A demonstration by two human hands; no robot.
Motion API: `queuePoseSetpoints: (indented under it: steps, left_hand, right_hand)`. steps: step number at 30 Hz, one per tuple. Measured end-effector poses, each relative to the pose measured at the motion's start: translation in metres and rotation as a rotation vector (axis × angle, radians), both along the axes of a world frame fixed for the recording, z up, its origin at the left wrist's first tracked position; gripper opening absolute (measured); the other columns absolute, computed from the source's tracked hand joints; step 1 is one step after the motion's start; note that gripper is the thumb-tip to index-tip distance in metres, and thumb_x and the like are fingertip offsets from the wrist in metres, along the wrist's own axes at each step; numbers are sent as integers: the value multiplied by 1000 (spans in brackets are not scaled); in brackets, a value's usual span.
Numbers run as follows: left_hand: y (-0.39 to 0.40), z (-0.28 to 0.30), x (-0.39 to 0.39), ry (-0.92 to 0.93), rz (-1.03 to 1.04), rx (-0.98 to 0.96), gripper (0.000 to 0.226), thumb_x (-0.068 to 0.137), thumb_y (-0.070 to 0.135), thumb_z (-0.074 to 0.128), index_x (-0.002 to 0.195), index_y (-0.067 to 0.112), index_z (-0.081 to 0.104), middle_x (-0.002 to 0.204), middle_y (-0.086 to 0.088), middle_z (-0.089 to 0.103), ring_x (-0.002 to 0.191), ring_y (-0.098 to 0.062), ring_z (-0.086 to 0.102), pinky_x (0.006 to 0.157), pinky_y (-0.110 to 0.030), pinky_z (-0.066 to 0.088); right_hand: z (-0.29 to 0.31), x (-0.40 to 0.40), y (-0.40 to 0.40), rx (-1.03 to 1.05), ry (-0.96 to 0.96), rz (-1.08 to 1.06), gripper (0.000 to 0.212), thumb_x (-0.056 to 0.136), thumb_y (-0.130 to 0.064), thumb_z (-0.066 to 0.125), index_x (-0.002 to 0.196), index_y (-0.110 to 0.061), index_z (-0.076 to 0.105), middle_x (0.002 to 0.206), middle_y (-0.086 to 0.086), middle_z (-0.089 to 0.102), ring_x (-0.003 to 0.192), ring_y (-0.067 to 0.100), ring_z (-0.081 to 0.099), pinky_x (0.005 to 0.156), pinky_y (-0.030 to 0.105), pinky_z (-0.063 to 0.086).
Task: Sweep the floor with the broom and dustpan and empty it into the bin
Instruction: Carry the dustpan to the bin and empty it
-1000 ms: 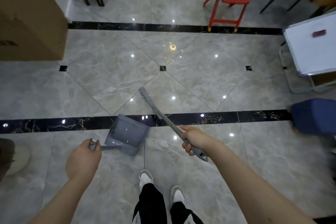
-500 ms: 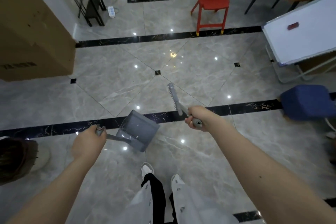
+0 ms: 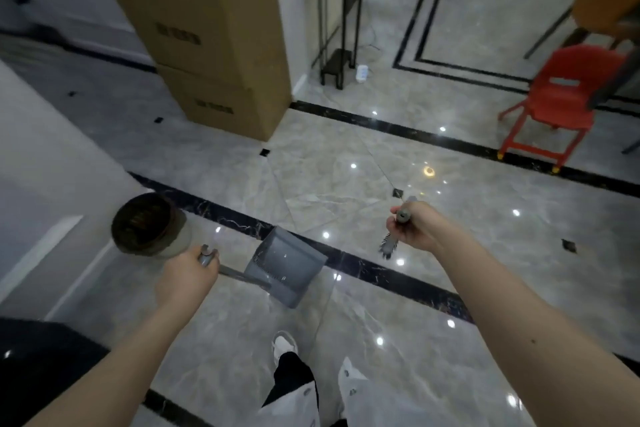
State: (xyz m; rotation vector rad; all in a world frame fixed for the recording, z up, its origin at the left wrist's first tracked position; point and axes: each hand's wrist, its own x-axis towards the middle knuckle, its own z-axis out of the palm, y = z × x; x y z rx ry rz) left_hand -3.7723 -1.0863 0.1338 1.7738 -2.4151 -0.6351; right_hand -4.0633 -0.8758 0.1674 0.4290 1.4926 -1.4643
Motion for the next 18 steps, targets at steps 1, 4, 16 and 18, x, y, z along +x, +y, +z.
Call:
queuePoseSetpoints:
  steps: [1, 4, 16, 18]
  left_hand:
    - [-6, 1, 7, 14, 18, 9, 24, 87, 32, 53, 91, 11, 65, 81, -15, 64, 75, -32, 55, 68, -35, 47]
    - [-34, 4, 30, 39, 80, 39, 23, 89, 28, 52, 83, 8, 63, 80, -15, 63, 70, -29, 52, 62, -33, 44]
    - [-196, 16, 111, 58, 275, 82, 21, 85, 30, 55, 67, 20, 60, 79, -10, 67, 74, -28, 62, 58, -29, 46]
    - [-218, 23, 122, 24, 283, 53, 19, 86, 31, 55, 80, 17, 67, 84, -9, 68, 77, -25, 62, 59, -29, 46]
  right_hand:
    - [3, 1, -15, -12, -2, -1, 27, 96, 2, 25, 75, -6, 41, 71, 6, 37, 59, 14, 38, 34, 16, 47]
    - [10, 8, -74, 0, 33, 95, 22, 96, -4, 28, 80, -7, 42, 72, 10, 43, 58, 17, 43, 34, 18, 47]
    - [27, 50, -331, -25, 282, 626, 35, 93, 14, 33, 122, -4, 40, 110, 37, 60, 102, 45, 64, 86, 45, 54]
    - [25, 58, -368, 74, 388, 757, 28, 92, 2, 53, 119, -2, 46, 101, 32, 67, 92, 41, 69, 80, 43, 57]
